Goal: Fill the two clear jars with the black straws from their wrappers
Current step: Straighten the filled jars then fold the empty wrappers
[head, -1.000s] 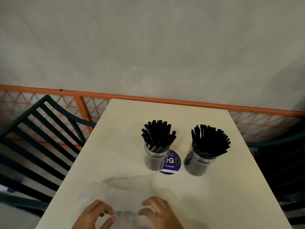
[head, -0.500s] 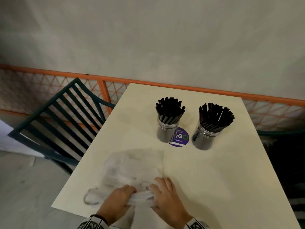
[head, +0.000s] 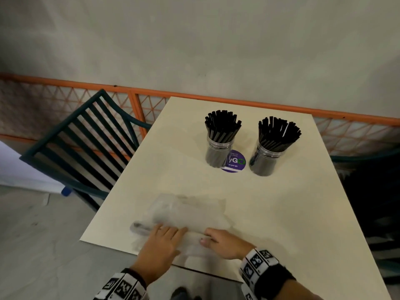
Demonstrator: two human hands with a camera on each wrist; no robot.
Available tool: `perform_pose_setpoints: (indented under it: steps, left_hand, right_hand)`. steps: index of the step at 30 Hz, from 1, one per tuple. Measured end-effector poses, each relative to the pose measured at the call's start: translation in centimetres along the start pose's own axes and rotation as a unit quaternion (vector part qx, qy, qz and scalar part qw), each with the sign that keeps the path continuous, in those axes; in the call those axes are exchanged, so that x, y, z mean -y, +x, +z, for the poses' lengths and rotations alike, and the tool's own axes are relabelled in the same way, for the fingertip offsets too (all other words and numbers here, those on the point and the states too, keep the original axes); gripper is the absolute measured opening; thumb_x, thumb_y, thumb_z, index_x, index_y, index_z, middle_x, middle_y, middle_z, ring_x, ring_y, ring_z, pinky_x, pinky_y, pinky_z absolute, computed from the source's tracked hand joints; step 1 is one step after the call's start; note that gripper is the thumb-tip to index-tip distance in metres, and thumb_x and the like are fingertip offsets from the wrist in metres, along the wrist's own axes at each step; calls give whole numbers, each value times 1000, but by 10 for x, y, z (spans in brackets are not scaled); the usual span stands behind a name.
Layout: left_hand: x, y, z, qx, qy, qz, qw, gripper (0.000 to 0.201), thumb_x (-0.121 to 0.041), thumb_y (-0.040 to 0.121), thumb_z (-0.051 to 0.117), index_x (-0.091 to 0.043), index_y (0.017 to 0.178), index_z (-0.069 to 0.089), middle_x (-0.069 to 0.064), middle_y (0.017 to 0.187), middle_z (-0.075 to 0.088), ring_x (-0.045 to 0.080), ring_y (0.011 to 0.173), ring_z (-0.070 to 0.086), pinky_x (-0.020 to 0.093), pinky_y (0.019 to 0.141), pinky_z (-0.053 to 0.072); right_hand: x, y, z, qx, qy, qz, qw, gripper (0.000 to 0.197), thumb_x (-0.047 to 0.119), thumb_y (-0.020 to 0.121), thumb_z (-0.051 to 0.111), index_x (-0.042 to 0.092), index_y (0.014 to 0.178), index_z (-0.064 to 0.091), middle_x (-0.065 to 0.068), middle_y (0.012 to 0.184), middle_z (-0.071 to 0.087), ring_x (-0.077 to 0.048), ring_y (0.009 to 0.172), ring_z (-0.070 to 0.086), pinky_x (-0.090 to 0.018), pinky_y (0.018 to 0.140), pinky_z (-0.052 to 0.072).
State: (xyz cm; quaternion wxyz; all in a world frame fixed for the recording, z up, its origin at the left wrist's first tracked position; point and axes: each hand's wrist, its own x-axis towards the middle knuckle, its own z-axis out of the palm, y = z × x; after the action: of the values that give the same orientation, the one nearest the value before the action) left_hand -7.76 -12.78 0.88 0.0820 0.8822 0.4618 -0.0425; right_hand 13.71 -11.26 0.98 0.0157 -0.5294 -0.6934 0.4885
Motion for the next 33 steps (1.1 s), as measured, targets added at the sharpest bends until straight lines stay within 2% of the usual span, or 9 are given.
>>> perform_pose_setpoints:
  steps: [3,6,10,14,17,20,24,29,33]
  left_hand:
    - [2,5,-7,46,-23,-50,997,49,-16,72,64,-18,116,44,2,87,71,17,84,65,25,79,48]
    - [12,22,-9,92,-78,-68,990,22,-19,90,41,-12,110,48,14,109,66,34,102,60,36,85,42]
    - [30,41,-13,137,-250,-102,953,6,-19,91,44,-15,87,46,18,109,63,33,101,58,28,78,39]
    - [37,44,-20,170,-317,-88,929,34,-40,87,50,-15,109,43,3,102,58,23,96,56,28,77,39]
    - [38,35,-13,100,-193,-6,976,64,-52,78,54,-19,129,35,5,125,47,23,110,53,32,91,42]
    - [44,35,-2,-1,2,13,1000,86,-70,61,51,-20,130,41,8,127,46,26,108,54,39,96,34]
    - [56,43,-9,74,-66,-40,994,113,-77,57,49,-10,142,16,13,134,48,32,121,47,43,105,26]
    - [52,47,-19,170,-101,20,980,59,-52,77,44,-14,123,49,8,125,58,27,115,53,34,92,39]
    - [46,46,-24,65,33,183,980,20,-36,69,61,-24,85,66,-5,90,72,13,85,65,25,76,45]
  right_hand:
    - [5,-1,0,-10,-42,4,999,31,39,96,41,29,67,46,4,74,52,-17,83,51,-25,63,37]
    - [12,-2,15,-200,-257,-62,943,22,36,92,40,26,97,60,4,96,60,-17,92,56,-25,79,41]
    - [22,0,56,-214,-294,-128,923,44,49,69,51,26,106,54,10,94,61,-11,85,55,-24,82,32]
    - [19,20,63,-240,-303,-102,917,29,32,66,52,22,91,63,5,79,63,-12,73,56,-23,74,35]
    - [24,33,57,-202,-294,-44,933,22,30,70,45,30,78,65,14,73,64,-7,68,59,-17,72,41]
    - [28,40,43,-163,-256,-31,952,29,21,77,43,23,89,69,3,92,72,-18,86,65,-28,84,51]
    - [40,30,25,-125,-154,9,980,23,14,89,43,7,101,61,-16,106,67,-33,98,59,-35,85,45]
    - [46,20,25,-182,-133,32,974,28,22,86,50,15,113,47,-10,101,63,-30,93,59,-30,74,44]
    - [58,17,36,-175,-345,59,920,67,59,60,44,32,122,49,4,110,62,-15,97,62,-31,82,53]
